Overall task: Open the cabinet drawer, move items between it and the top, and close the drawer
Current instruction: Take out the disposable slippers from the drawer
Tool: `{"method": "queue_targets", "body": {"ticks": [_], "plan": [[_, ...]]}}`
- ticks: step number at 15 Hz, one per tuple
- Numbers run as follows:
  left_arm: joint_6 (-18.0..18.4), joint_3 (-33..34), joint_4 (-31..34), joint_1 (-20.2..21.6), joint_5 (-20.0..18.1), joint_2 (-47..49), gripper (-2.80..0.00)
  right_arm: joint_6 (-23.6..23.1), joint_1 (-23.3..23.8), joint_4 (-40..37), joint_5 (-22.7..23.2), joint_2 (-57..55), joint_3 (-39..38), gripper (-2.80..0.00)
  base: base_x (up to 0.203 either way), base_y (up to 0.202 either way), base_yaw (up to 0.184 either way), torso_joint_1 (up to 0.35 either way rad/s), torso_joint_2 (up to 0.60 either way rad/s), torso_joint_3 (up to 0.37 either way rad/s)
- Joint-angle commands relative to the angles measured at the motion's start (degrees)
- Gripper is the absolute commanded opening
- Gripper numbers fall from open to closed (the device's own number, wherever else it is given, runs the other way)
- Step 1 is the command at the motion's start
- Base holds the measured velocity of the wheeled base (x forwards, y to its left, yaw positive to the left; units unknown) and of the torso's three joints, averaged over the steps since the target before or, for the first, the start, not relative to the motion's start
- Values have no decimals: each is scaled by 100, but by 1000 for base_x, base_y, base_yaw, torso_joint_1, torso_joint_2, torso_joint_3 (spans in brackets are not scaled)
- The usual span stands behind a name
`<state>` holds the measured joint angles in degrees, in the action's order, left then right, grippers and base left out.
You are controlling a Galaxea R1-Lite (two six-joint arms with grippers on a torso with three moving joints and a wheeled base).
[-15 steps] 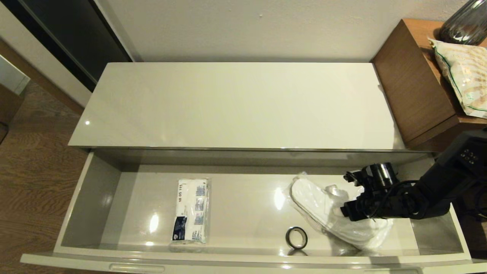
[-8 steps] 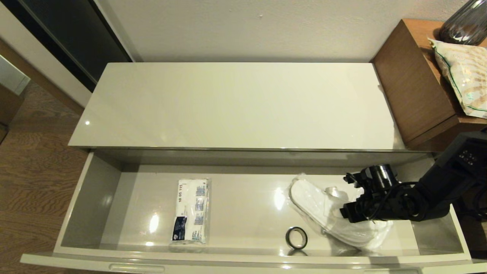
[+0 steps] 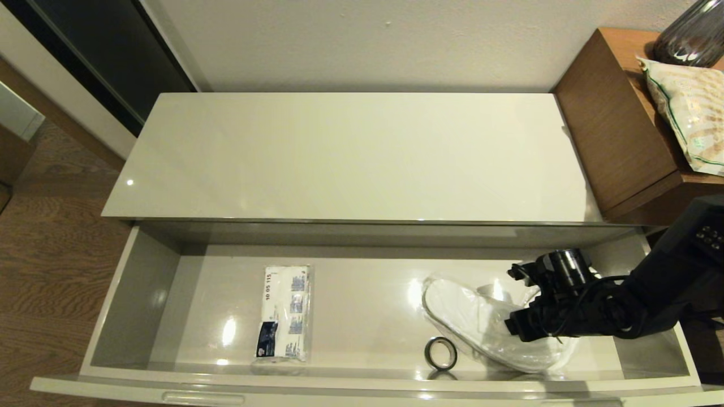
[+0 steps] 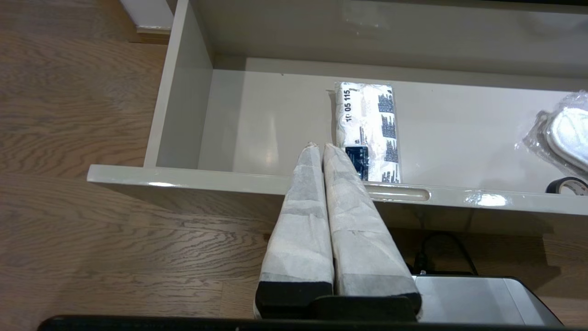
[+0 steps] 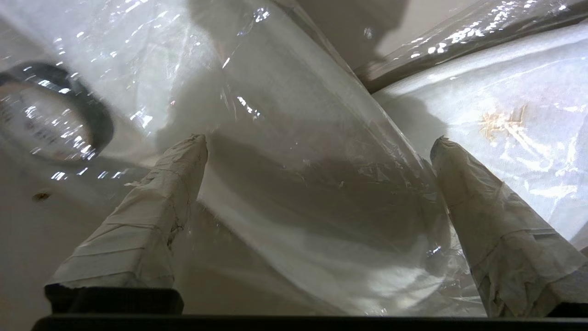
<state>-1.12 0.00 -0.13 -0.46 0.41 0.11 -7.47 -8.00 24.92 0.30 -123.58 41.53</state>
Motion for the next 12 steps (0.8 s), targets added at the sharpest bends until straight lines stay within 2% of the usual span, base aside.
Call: {"method": "queue_targets", "body": {"ticks": [1,5,12], "plan": [[-2,0,-4,2,2,-2,-280,-50,-206,-14,4,366,-203,0,0,0,0,0,0,0],[-2,0,-4,2,2,-2,-280,-222,-263,-127,5,399,-211,0,0,0,0,0,0,0],[-2,0,-4,2,2,-2,-280,-236,-263,-16,24,-38,-107,0,0,0,0,0,0,0]]}}
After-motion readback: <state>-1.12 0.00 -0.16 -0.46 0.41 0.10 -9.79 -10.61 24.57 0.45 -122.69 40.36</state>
